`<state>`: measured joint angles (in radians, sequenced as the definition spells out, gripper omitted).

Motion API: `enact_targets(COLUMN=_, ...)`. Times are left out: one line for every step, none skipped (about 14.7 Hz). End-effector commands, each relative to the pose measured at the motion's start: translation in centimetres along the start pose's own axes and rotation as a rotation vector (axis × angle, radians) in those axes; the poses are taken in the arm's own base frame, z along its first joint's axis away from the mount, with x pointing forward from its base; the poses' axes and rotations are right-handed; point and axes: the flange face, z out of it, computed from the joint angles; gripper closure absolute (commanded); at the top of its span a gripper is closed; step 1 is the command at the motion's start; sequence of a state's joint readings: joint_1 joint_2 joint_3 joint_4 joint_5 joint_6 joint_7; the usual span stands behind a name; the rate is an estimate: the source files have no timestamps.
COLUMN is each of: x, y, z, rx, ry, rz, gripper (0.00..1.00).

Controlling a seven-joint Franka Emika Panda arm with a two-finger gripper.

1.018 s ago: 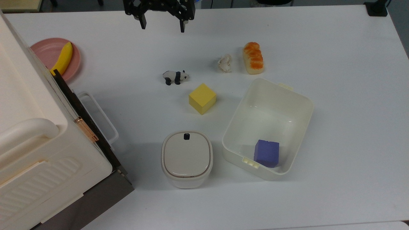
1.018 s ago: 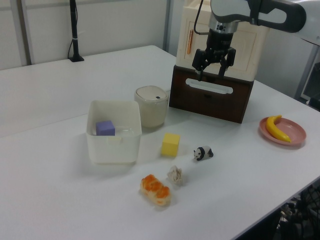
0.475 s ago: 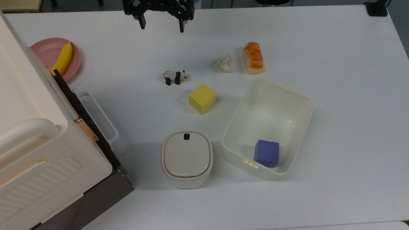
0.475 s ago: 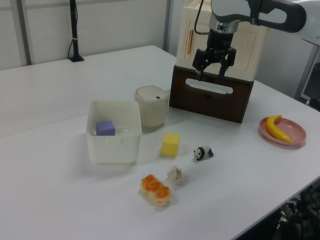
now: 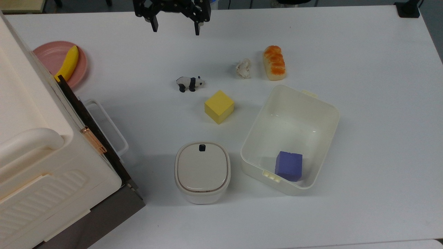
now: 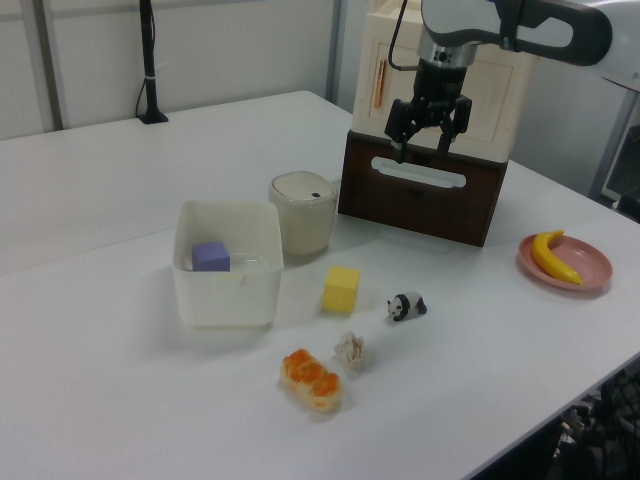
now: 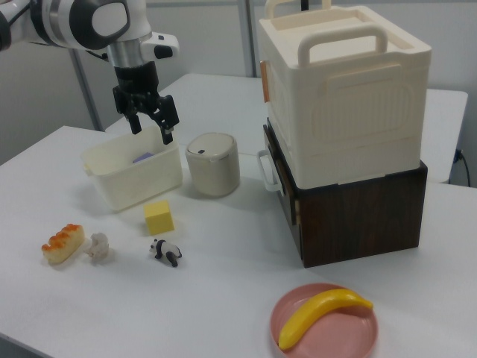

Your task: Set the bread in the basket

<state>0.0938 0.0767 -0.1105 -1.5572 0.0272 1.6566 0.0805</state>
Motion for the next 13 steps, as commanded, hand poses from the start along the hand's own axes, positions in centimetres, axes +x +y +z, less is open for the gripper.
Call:
enact_targets(x=-0.6, y=-0.3, z=0.1, rx=0.003, ry=-0.022, rz=-0.034, gripper=0.0)
enact_targets(x=-0.6, y=-0.4, z=0.3, rx=0.003, ry=-0.025, rz=-0.037, gripper=0.0)
enact_targets(x=-0.6, y=-0.5, z=0.5, rx=0.003, ry=-0.029, rz=-0.044, gripper=0.0)
enact_targets(x=-0.8, y=-0.8, z=0.8, rx=0.003, ry=-0.037, rz=-0.062, gripper=0.0)
enact_targets(x=-1.0, y=-1.0, z=1.3, rx=0.003, ry=-0.048, rz=-0.076, gripper=0.0)
enact_targets(x=-1.3, y=-1.8, z=1.7, rx=0.002, ry=-0.057, rz=-0.091, gripper=0.0)
enact_targets(x=-1.7, y=-3.3, z=2.5, rx=0.001, ry=-0.075, rz=-0.112, gripper=0.0)
enact_targets(x=-1.9, y=-3.7, z=3.0, rx=0.0, ry=-0.084, rz=-0.116, gripper=0.0)
enact_targets(x=-2.0, y=-4.5, z=3.4, rx=-0.001, ry=-0.091, rz=-0.13, gripper=0.0)
enact_targets(x=-2.3, y=-5.4, z=4.1, rx=-0.002, ry=-0.099, rz=-0.143, gripper=0.0)
enact_targets(x=-2.7, y=-6.4, z=5.1, rx=-0.005, ry=-0.117, rz=-0.161, gripper=0.0)
enact_targets(x=-3.1, y=-7.7, z=5.9, rx=-0.008, ry=-0.131, rz=-0.185, gripper=0.0)
enact_targets(x=-3.4, y=-8.8, z=6.5, rx=-0.011, ry=-0.142, rz=-0.203, gripper=0.0)
